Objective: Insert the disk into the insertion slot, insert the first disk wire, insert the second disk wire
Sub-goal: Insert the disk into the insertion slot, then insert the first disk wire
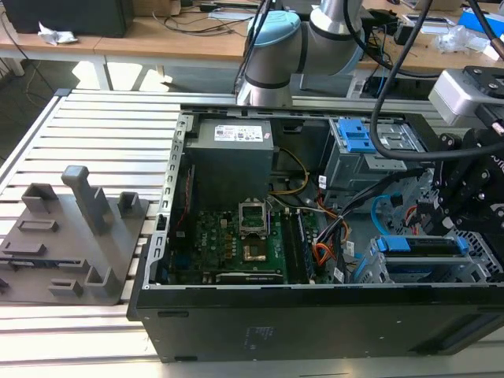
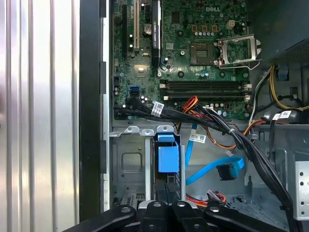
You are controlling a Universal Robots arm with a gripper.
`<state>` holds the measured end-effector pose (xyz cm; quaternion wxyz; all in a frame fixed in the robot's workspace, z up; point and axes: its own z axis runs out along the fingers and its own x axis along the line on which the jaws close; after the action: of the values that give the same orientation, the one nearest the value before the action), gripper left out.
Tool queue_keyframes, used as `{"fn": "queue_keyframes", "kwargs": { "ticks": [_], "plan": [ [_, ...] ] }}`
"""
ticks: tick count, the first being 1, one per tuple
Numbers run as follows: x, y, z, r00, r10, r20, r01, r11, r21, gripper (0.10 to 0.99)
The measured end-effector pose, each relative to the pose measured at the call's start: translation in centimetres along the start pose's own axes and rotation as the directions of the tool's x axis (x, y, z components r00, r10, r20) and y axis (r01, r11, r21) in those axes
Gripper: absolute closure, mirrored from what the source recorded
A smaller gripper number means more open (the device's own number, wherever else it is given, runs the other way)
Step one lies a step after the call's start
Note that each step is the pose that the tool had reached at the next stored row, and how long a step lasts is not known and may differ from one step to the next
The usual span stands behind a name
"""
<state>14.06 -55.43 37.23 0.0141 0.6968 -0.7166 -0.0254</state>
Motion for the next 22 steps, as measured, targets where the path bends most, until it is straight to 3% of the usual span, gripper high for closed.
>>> {"fn": "queue_keyframes", "kwargs": {
  "ticks": [12, 15, 16, 20, 22],
  "plan": [
    [0.00, -0.05, 0.00, 1.0000, 0.000, -0.0001, 0.000, 1.0000, 0.000, 0.973],
    [0.00, -0.06, 0.00, 1.0000, 0.000, 0.0000, 0.000, 1.0000, 0.000, 0.725],
    [-0.06, -0.06, -0.01, 1.0000, 0.000, -0.0001, 0.000, 1.0000, 0.000, 0.725],
    [-1.49, -0.02, 0.03, 1.0000, 0.000, 0.0000, 0.000, 1.0000, 0.000, 0.725],
    [-3.40, 0.03, 0.05, 1.0000, 0.000, -0.0011, 0.000, 1.0000, 0.000, 0.725]
  ]
}}
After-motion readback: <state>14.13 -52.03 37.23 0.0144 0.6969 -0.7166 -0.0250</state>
